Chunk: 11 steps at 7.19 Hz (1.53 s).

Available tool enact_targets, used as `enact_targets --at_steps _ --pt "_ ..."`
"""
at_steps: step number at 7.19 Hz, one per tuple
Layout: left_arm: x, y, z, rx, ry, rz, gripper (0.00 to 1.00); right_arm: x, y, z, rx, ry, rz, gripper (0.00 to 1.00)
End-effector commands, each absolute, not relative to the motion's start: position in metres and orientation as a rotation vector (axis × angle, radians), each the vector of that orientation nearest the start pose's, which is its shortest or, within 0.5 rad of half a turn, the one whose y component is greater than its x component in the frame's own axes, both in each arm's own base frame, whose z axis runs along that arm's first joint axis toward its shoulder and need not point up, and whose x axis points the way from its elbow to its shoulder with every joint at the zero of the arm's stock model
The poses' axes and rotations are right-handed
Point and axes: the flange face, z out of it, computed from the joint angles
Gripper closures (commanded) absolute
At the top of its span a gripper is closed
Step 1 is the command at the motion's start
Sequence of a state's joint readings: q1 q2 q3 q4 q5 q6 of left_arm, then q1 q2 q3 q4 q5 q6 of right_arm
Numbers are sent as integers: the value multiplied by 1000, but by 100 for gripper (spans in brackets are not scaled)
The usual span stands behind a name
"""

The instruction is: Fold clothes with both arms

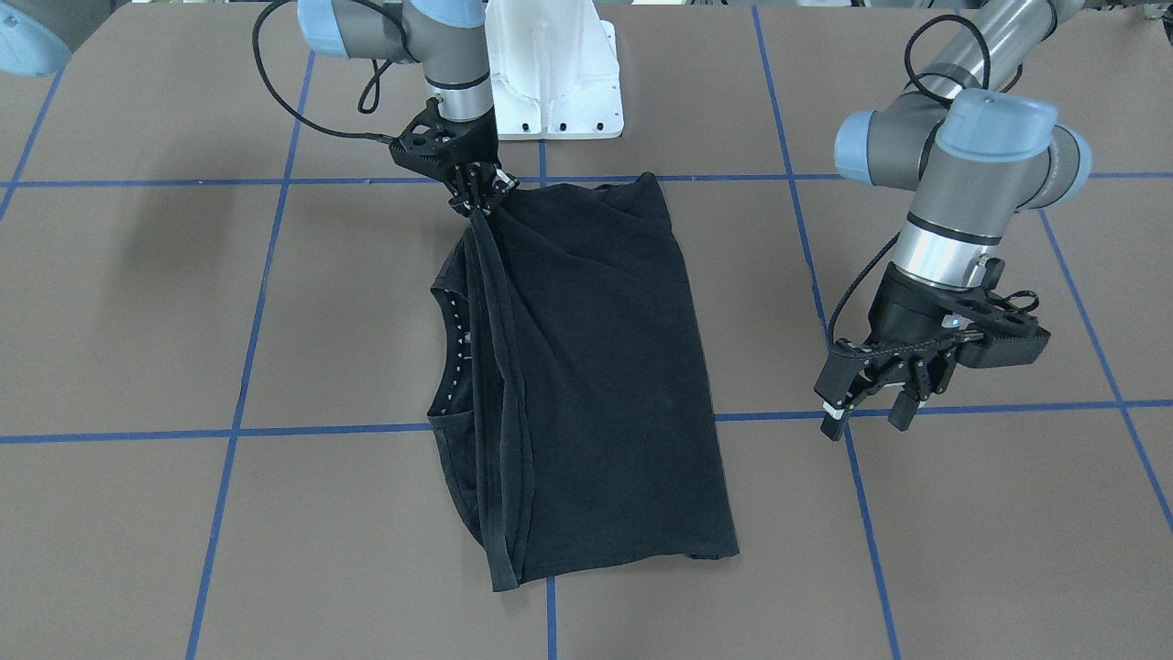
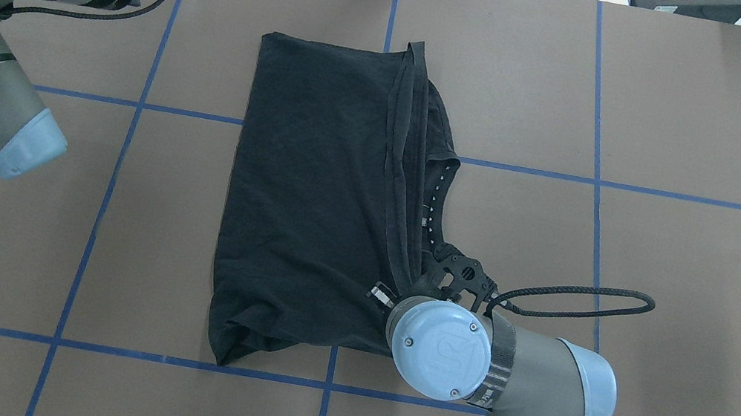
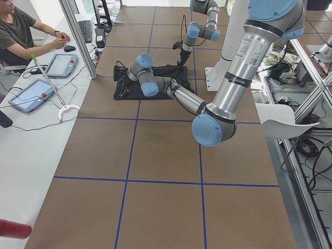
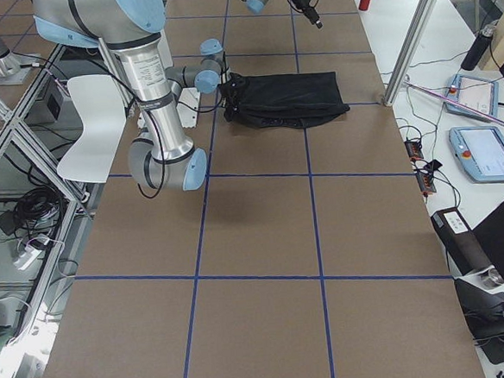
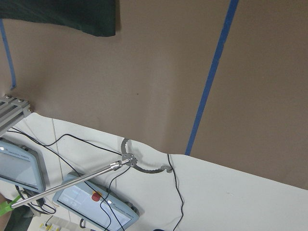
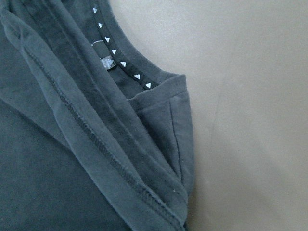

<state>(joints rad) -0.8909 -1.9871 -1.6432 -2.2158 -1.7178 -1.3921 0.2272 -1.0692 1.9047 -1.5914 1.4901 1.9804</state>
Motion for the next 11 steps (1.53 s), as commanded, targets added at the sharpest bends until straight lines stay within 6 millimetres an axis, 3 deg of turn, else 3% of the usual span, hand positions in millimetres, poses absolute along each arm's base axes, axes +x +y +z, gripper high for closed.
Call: enact_targets --at_steps 1,2,3,5,6,7,10,11 --pt "325 -488 291 345 1219 -632 1 -560 -266 243 -6 -823 624 100" --pt "349 -427 294 298 1244 -665 0 -550 -262 242 -19 -832 619 100" --pt "391 -375 277 223 1303 -722 0 -535 -256 251 -41 -830 608 100" --pt "460 -266 289 0 1305 -769 1 -526 -248 257 -55 -825 598 100" --pt "478 -231 297 -64 1287 -794 1 -526 -246 262 -58 -817 594 100" --pt "494 -202 303 -124 1261 -780 7 -526 -244 261 -61 -818 591 100" --pt "515 -164 303 -205 1240 -749 18 -530 -236 256 -72 -827 576 100" --pt "520 -161 303 -209 1239 -745 23 -530 -236 257 -72 -826 576 100"
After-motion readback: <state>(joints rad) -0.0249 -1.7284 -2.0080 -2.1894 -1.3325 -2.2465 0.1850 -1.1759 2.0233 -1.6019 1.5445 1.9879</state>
